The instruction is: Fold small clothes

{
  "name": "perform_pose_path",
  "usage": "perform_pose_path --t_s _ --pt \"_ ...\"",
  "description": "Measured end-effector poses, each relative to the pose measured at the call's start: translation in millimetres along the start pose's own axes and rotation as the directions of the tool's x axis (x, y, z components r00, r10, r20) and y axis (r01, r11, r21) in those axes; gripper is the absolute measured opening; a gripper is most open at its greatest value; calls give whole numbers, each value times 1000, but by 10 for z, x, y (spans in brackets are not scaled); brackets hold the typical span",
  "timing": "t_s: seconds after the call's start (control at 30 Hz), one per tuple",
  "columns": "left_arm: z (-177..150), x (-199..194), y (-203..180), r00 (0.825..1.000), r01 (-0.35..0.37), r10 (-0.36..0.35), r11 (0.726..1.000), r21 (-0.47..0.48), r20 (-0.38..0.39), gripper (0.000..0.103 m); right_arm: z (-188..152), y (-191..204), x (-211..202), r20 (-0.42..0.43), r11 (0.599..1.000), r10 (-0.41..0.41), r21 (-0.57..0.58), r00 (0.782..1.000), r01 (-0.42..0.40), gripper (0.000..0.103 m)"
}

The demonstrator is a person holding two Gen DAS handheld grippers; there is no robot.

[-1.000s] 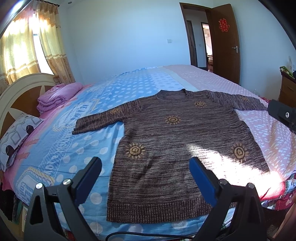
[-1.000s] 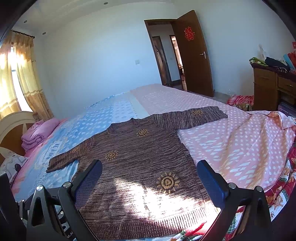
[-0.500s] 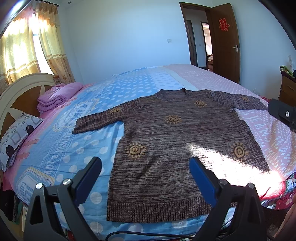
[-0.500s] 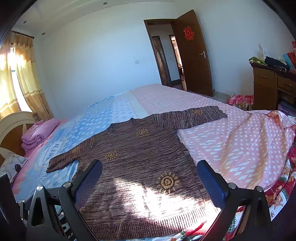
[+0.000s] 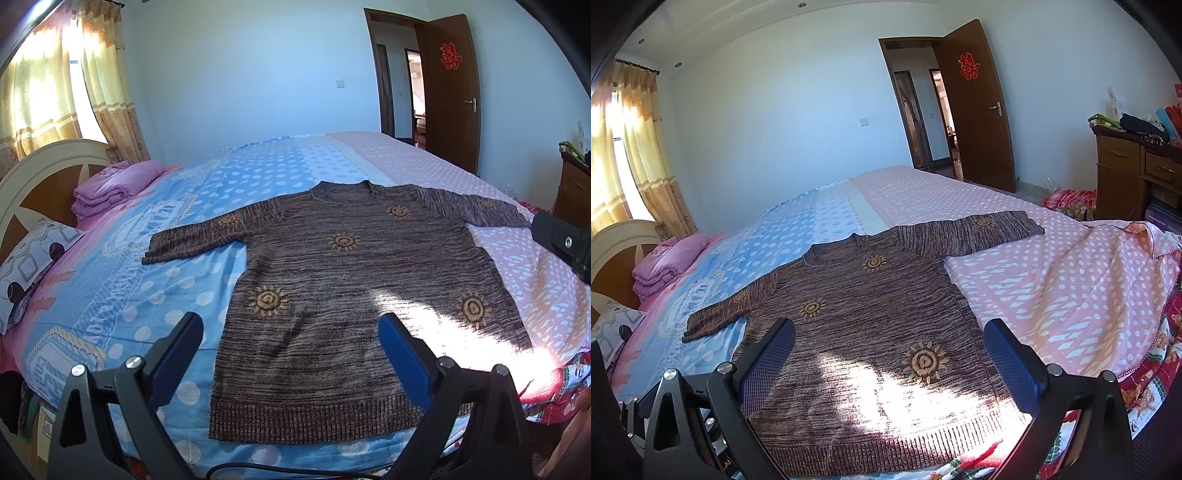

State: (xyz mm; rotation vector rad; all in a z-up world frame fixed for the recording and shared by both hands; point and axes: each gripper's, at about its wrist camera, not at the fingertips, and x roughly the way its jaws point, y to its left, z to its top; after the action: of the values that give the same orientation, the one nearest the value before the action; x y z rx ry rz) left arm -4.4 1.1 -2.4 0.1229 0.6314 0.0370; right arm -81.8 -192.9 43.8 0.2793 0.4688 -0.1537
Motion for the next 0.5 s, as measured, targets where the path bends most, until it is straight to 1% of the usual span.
perform_pose_path --t_s 0.23,0.37,0.5 --pt "27 -17 39 1000 21 -21 999 -26 9 98 -11 13 24 -15 1000 -3 -12 1000 3 102" --pt "37 -36 71 999 32 -31 998 -47 21 98 -29 81 73 -35 998 -24 -50 999 22 102" --pt "42 -19 112 999 30 -29 997 -68 15 98 -55 135 107 -51 996 -39 -81 998 35 102"
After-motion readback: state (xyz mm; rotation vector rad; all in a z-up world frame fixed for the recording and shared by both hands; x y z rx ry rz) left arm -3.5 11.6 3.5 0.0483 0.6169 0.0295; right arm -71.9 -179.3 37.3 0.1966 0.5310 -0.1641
